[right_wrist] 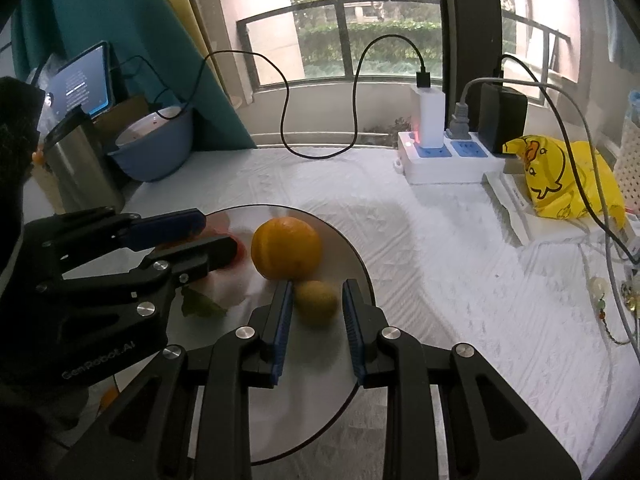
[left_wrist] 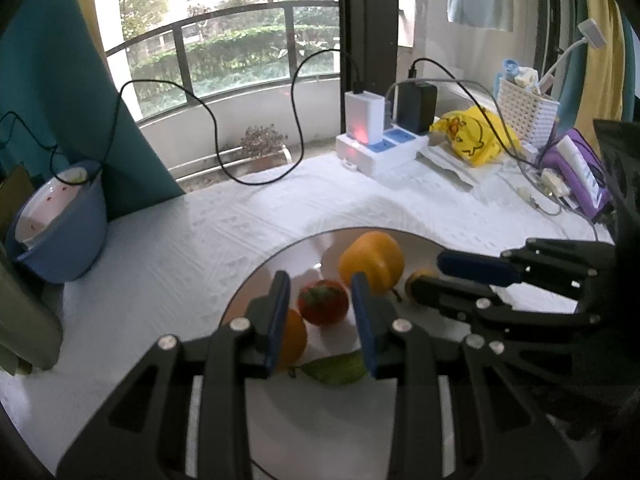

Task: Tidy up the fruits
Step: 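Carry the yellow-green fruit and red tomato into the bowl and open both tools, then withdraw both tools from the bowl toward the remaining fruits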

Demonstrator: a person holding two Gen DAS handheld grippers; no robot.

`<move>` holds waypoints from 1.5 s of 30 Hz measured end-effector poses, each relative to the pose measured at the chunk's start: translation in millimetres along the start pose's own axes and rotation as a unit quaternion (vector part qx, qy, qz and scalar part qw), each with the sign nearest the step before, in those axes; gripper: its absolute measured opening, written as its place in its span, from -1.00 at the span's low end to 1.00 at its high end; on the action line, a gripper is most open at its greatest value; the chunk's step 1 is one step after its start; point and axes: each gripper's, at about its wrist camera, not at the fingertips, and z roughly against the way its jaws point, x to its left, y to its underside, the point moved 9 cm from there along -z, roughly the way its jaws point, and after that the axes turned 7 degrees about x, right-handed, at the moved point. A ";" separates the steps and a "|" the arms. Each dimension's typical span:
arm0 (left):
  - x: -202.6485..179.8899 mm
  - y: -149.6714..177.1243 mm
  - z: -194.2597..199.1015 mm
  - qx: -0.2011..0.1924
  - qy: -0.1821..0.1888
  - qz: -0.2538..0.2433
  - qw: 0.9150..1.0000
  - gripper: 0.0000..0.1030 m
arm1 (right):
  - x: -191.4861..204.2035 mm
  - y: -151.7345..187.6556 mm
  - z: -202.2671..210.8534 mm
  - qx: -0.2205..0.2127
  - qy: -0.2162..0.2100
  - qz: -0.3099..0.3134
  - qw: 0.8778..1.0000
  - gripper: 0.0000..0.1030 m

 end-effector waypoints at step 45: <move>0.2 89.0 124.4 -0.034 0.050 0.076 0.995 -0.09 | 54.5 74.3 99.5 -0.022 -0.007 -0.007 1.000 -0.40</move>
